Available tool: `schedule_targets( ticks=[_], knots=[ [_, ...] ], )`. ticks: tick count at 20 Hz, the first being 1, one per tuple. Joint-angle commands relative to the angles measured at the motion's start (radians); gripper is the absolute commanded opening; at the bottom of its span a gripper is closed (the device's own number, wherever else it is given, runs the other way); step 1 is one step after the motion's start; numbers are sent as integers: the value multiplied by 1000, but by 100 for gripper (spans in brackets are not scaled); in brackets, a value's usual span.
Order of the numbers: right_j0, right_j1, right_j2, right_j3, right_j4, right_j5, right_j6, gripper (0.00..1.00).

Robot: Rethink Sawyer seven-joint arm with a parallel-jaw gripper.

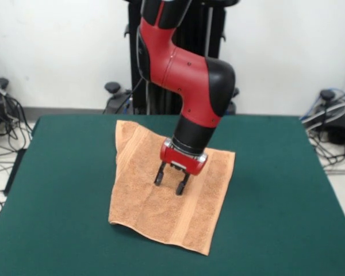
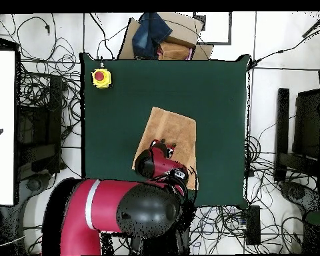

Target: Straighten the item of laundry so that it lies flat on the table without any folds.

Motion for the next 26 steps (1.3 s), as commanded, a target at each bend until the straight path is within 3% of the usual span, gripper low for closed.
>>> schedule_targets(
  ticks=[1, 9, 26],
  knots=[
    [-9, 76, 80, -32, 97, 11, 222, 100],
    [44, 66, 119, -16, 189, 22, 272, 100],
    [140, 104, 182, -46, 407, 33, 267, 100]
  ],
)
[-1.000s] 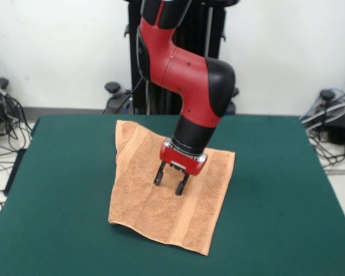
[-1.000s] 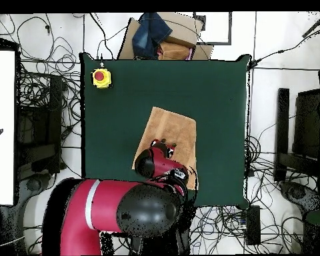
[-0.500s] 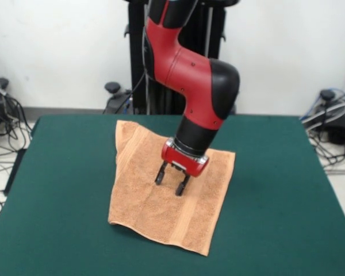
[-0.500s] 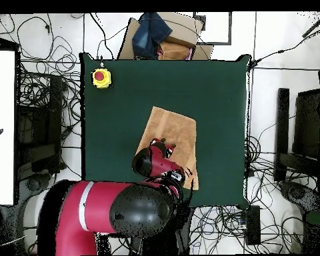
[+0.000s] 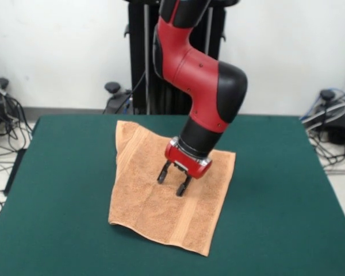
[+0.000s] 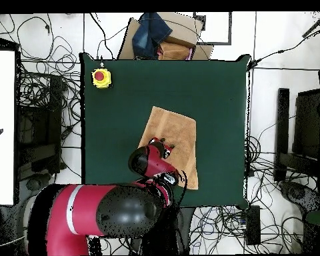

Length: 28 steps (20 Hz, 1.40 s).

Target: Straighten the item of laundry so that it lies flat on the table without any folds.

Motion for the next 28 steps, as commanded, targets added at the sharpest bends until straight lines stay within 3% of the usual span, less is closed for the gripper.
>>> schedule_targets(
  ticks=[1, 11, 18, 23, 28],
  knots=[
    [63, 90, 190, -82, 129, 31, 269, 100],
    [39, 78, 227, -67, 133, 11, 284, 100],
    [133, 64, 208, -52, 327, 61, 309, 100],
    [123, 10, 252, -1, 346, 72, 333, 100],
    [160, 1, 250, 3, 436, 89, 333, 100]
  ],
)
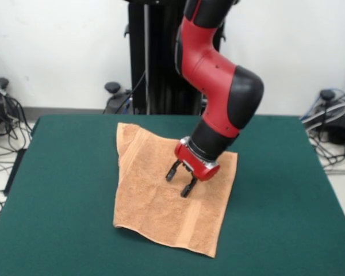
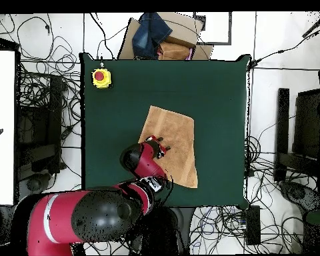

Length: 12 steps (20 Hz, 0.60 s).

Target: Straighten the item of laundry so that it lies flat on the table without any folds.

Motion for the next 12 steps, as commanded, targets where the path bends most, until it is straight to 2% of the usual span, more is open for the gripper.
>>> schedule_targets(
  ticks=[1, 12],
  knots=[
    [53, -16, 242, -21, 96, 90, 328, 100],
    [70, -74, 266, 24, 213, 136, 303, 100]
  ],
)
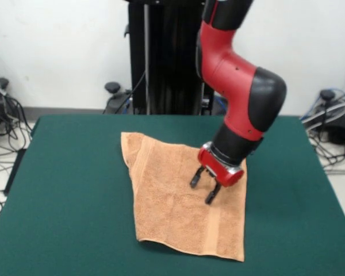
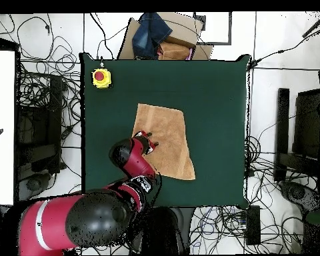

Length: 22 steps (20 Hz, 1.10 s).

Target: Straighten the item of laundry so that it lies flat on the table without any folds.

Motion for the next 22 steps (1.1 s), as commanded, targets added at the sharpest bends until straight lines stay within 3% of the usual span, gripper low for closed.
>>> schedule_targets(
  ticks=[1, 7, 10, 11, 12, 14, 17, 22],
  knots=[
    [44, -28, 179, 24, 109, 137, 296, 100],
    [27, -33, 195, 33, 104, 123, 292, 100],
    [43, -31, 186, 31, 142, 125, 271, 100],
    [26, -28, 196, 30, 109, 109, 281, 100],
    [-10, -37, 207, 46, 42, 100, 287, 100],
    [-153, -125, 238, 176, -166, 100, 245, 100],
    [-331, -300, 203, 379, -401, 138, 81, 100],
    [-490, -467, 173, 496, -608, 295, -2, 100]
  ],
)
